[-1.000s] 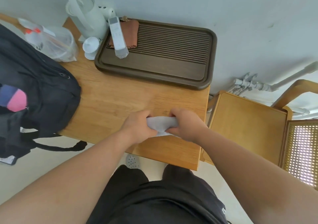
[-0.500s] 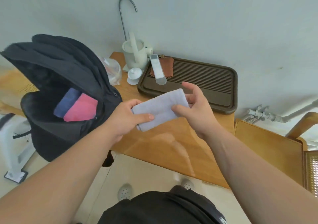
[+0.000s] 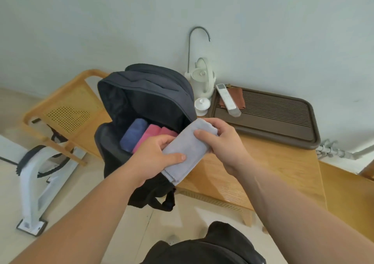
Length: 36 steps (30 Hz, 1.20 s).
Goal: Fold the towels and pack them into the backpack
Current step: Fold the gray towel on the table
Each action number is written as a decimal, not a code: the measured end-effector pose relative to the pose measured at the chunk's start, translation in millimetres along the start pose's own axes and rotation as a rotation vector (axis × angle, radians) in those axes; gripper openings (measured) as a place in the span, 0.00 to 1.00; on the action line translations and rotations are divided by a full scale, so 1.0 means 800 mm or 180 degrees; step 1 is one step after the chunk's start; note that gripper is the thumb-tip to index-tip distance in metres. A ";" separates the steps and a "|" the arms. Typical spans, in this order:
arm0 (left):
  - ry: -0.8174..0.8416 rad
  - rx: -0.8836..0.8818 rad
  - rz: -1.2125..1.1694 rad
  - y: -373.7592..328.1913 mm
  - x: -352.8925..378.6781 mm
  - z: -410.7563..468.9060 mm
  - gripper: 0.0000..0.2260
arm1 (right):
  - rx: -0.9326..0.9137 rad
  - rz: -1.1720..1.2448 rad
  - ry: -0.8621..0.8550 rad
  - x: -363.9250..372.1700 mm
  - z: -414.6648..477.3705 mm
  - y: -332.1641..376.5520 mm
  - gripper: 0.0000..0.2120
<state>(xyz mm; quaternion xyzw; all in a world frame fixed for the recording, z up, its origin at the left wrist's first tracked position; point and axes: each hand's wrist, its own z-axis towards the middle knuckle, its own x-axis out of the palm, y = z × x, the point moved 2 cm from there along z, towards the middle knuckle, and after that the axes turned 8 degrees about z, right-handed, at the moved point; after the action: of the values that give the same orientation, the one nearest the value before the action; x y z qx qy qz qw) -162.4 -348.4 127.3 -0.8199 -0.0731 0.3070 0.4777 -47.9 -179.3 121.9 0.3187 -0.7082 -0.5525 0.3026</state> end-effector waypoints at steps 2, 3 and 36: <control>-0.0124 -0.0113 -0.0023 0.018 -0.023 -0.006 0.16 | 0.0242 0.0106 0.0077 0.032 0.010 -0.009 0.14; -0.0225 -0.0186 -0.0001 0.027 -0.035 -0.009 0.16 | 0.0321 0.0105 0.0106 0.049 0.015 -0.013 0.14; 0.0601 0.1369 0.2618 0.257 -0.270 0.099 0.33 | 0.1772 0.0153 -0.1943 0.311 0.212 -0.130 0.10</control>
<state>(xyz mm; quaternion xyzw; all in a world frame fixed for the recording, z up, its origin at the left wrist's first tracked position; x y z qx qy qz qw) -416.2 -489.1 22.6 -0.6875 0.3667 0.4030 0.4800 -321.0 -293.7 4.7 0.1932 -0.8951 -0.4017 -0.0062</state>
